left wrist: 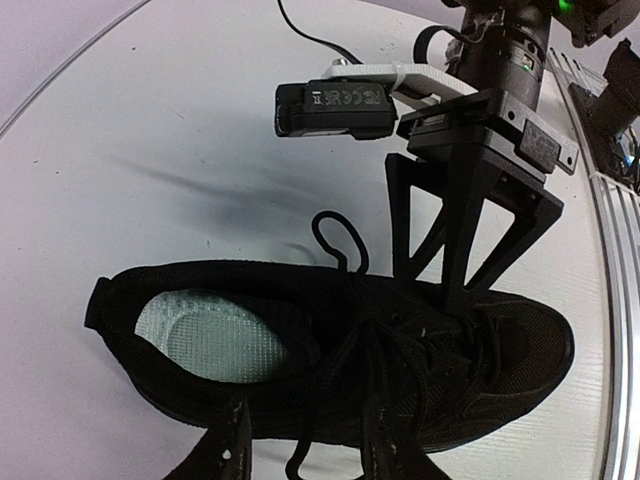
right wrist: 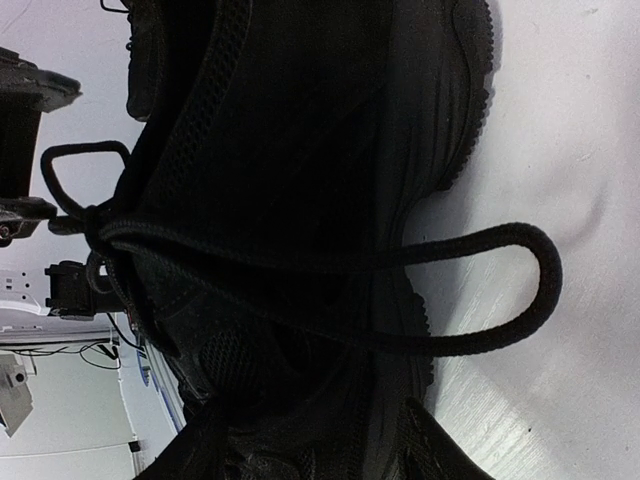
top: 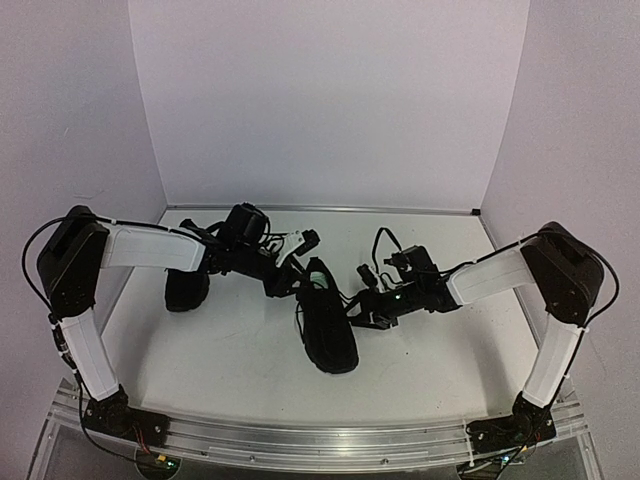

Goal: Tie the shoes

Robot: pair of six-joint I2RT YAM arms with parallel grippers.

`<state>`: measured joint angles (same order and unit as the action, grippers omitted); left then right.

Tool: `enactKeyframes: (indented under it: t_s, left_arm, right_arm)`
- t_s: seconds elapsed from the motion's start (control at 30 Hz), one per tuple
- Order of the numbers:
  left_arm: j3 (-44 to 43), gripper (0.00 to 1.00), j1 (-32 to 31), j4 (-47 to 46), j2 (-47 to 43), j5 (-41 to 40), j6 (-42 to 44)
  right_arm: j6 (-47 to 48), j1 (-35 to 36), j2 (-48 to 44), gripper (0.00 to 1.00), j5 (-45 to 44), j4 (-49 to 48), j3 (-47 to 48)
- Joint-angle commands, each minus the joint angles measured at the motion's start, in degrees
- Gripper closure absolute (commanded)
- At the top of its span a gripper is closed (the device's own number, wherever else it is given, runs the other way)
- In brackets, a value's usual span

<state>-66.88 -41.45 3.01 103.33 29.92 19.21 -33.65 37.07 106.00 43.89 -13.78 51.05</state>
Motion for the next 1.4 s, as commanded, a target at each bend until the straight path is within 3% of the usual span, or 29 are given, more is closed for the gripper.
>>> enactKeyframes:
  t_s: [0.0, 0.17, 0.7, 0.73, 0.9, 0.97, 1.13, 1.37]
  left_arm:
    - [-3.1, 0.73, 0.0, 1.0, 1.2, 1.4, 1.1]
    - [-1.8, 0.99, 0.1, -2.1, -0.4, -1.0, -0.4]
    - [-0.2, 1.0, 0.5, -6.4, -3.8, -10.1, -3.0]
    - [-0.7, 0.98, 0.5, -5.3, -3.6, -9.6, -1.9]
    - [3.3, 0.68, 0.3, -8.2, -7.5, -8.3, 0.1]
    - [5.8, 0.63, 0.1, -10.0, -10.5, -8.5, 0.9]
    - [8.6, 0.59, -2.4, -9.3, -14.6, -8.6, 7.1]
    - [4.0, 0.6, -6.5, -2.4, -10.2, -11.5, 14.2]
  right_arm:
    - [0.8, 0.6, 1.4, 0.46, -1.8, 0.4, 1.8]
    - [0.9, 0.7, 2.0, 0.47, -2.6, 0.8, 1.6]
    - [0.2, 0.7, 3.0, 0.6, -3.9, 0.7, 0.3]
    - [0.1, 0.8, 2.9, 0.6, -3.7, 0.7, 0.4]
    - [0.1, 1.1, 2.2, 0.59, -3.0, 0.7, 0.9]
    - [-0.1, 1.2, 2.1, 0.59, -2.9, 0.7, 1.0]
    - [-0.1, 1.4, 2.3, 0.59, -2.7, 0.7, 1.2]
    - [-0.3, 1.6, 2.2, 0.59, -2.8, 0.7, 1.2]
